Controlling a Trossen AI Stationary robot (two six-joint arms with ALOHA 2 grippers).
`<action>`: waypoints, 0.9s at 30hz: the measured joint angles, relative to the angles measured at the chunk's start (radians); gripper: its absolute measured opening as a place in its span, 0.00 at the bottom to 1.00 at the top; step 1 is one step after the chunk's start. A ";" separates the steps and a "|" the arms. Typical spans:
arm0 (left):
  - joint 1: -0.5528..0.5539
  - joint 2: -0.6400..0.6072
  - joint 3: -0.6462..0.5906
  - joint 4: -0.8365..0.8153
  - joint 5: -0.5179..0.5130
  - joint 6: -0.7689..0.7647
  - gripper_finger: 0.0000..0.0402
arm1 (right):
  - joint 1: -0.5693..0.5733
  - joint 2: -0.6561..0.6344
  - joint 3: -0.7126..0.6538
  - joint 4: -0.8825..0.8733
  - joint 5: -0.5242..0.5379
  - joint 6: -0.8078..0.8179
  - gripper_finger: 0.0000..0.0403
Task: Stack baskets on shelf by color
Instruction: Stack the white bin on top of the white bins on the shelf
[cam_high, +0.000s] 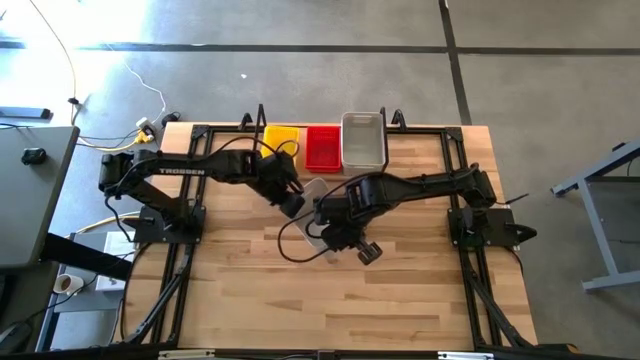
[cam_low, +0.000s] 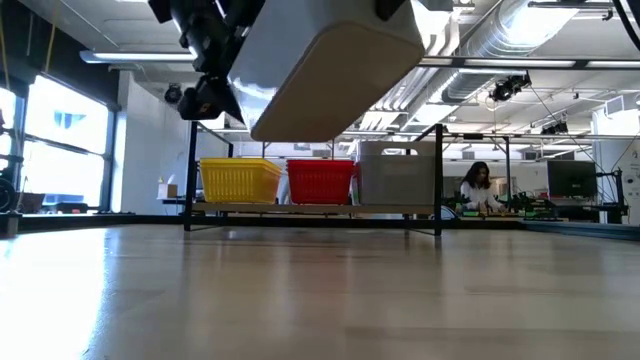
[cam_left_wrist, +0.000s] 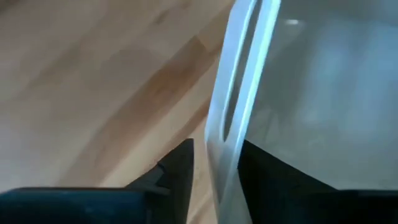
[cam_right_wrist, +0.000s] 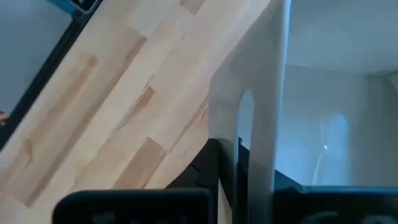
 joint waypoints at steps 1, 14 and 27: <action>0.008 0.000 0.000 0.012 -0.001 0.027 0.29 | -0.001 0.000 0.000 0.002 -0.001 0.017 0.01; 0.128 -0.002 0.131 0.069 0.020 0.343 0.35 | -0.021 -0.003 0.002 0.003 -0.070 0.332 0.00; 0.197 -0.003 0.261 0.058 0.018 0.625 0.35 | -0.007 -0.003 0.002 0.018 0.160 0.626 0.00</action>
